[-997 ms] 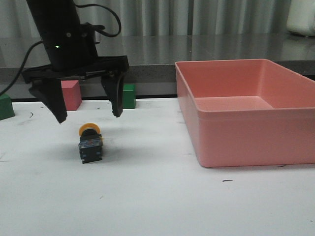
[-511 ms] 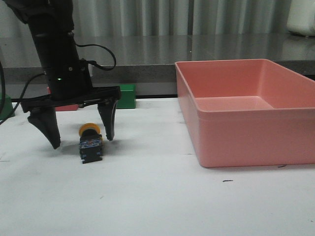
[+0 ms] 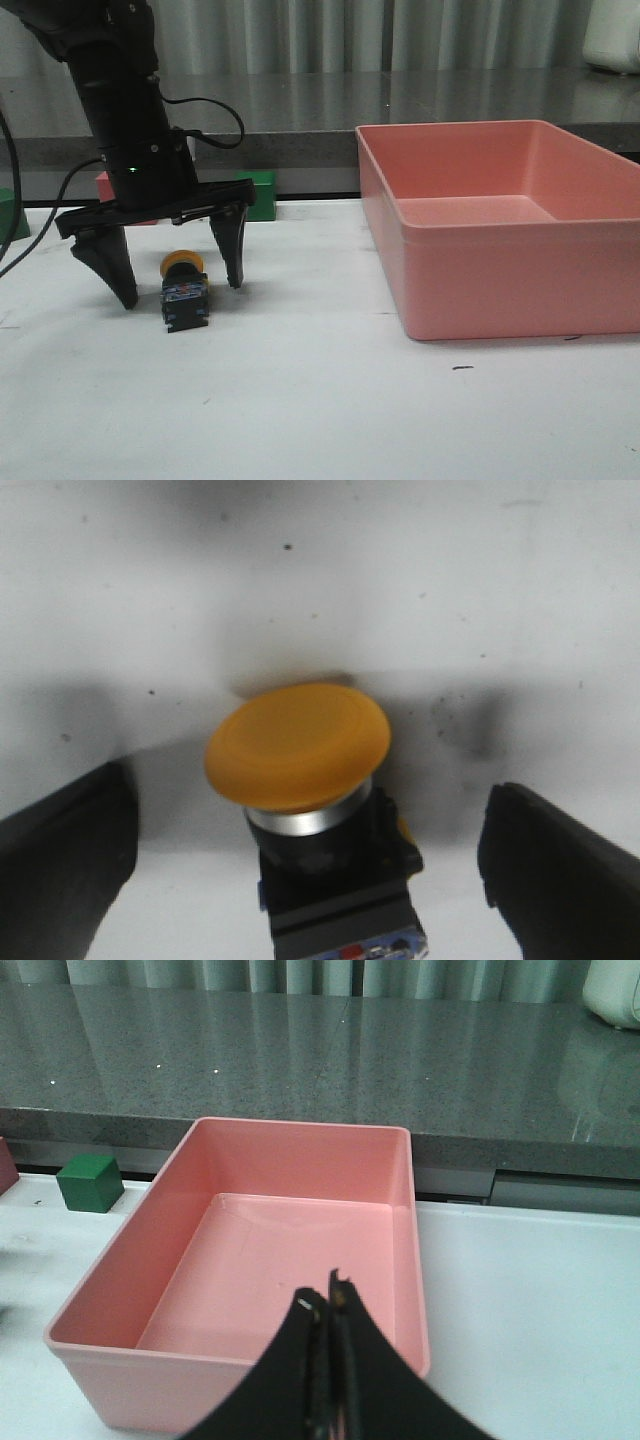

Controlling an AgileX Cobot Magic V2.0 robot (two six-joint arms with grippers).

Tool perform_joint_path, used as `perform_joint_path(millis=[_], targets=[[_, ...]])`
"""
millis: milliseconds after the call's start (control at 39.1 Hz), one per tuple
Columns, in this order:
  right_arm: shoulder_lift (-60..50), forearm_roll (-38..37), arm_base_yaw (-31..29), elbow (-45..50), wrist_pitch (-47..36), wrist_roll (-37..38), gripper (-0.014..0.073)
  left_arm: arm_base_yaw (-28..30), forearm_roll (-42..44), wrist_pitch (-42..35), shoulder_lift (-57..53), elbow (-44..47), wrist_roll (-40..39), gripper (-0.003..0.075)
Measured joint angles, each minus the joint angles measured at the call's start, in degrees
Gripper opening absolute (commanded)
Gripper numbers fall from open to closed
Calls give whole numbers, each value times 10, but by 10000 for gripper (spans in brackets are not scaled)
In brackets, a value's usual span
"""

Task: Place and stand button with both arms
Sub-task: 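Close the left gripper on the button body and lift it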

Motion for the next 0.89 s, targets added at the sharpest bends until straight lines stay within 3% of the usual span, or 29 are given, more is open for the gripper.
perform_joint_path(millis=[179,256,511,895], targets=[[0,0,0,0,0,0,-62,2,10,5,2,0,0,312],[0,0,0,0,0,0,-62,2,8,7,3,0,0,263],[0,0,0,0,0,0,-62,2,6,10,3,0,-1,209],[0,0,0,0,0,0,-62,1,42,29,-9,-5,4,208]])
